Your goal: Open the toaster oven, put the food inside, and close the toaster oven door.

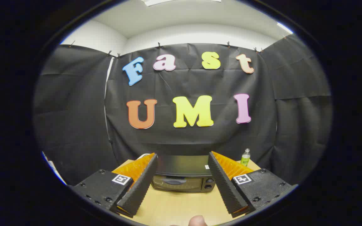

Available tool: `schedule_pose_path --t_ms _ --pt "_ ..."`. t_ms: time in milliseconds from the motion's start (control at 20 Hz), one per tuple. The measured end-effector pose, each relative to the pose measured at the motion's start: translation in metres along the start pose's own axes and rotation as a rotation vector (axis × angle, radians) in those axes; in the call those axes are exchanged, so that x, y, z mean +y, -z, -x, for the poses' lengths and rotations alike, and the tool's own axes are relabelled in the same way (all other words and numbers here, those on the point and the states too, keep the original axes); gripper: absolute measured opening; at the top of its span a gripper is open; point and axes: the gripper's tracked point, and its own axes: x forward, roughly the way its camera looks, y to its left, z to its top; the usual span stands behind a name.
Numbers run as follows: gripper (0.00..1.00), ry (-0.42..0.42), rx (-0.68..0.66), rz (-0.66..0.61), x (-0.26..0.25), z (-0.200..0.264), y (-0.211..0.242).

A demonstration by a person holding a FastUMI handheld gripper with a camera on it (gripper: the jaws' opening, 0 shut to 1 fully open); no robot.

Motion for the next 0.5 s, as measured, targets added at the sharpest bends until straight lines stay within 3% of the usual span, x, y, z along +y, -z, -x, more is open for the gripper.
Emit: schedule_pose_path --t_ms 500 --pt "1.00 0.020 0.012 -0.020 -0.0101 -0.0079 0.0028"
